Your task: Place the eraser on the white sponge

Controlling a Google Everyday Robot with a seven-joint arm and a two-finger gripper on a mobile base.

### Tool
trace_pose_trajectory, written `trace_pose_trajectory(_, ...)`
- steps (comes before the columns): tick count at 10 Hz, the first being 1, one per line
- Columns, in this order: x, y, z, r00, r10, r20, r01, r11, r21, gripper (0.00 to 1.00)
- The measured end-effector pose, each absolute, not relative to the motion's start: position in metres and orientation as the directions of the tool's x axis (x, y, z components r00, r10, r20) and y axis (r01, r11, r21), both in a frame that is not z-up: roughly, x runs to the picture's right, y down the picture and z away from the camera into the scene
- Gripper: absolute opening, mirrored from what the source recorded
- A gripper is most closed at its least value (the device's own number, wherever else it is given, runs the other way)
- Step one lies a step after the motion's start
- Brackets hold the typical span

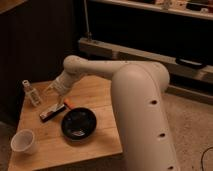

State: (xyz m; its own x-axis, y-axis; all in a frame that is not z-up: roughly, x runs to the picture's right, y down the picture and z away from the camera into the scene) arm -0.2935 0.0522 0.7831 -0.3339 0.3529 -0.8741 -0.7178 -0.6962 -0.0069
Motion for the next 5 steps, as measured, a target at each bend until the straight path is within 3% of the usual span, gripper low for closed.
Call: trace_pose_trajectory(5,-0.298,0.067,0.818,-0.376,0.333,-0.865,-0.733,-0.678,0.058,0.65)
